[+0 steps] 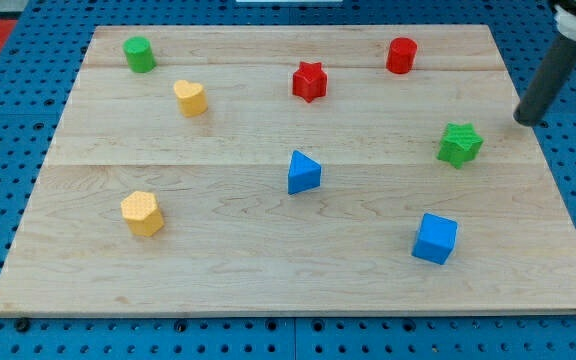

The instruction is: Point your arm towards the red circle

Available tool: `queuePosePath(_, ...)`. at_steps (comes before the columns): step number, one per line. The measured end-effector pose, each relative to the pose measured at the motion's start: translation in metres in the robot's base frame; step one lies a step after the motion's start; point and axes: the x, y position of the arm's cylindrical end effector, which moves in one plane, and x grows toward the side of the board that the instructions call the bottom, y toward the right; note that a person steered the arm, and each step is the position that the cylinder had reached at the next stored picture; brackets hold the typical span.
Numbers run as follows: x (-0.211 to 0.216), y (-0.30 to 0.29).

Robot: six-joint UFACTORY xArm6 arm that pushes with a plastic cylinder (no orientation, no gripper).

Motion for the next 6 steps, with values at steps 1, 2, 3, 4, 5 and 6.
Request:
queuePosePath(1, -0.045, -0.017)
queuePosePath(2, -0.063, -0.029)
queuePosePath(3, -0.067, -0.035)
queuePosePath(4, -0.101, -0.058)
queuePosePath(5, -0.112, -0.081)
queuePosePath(6, -0.113, -0.154)
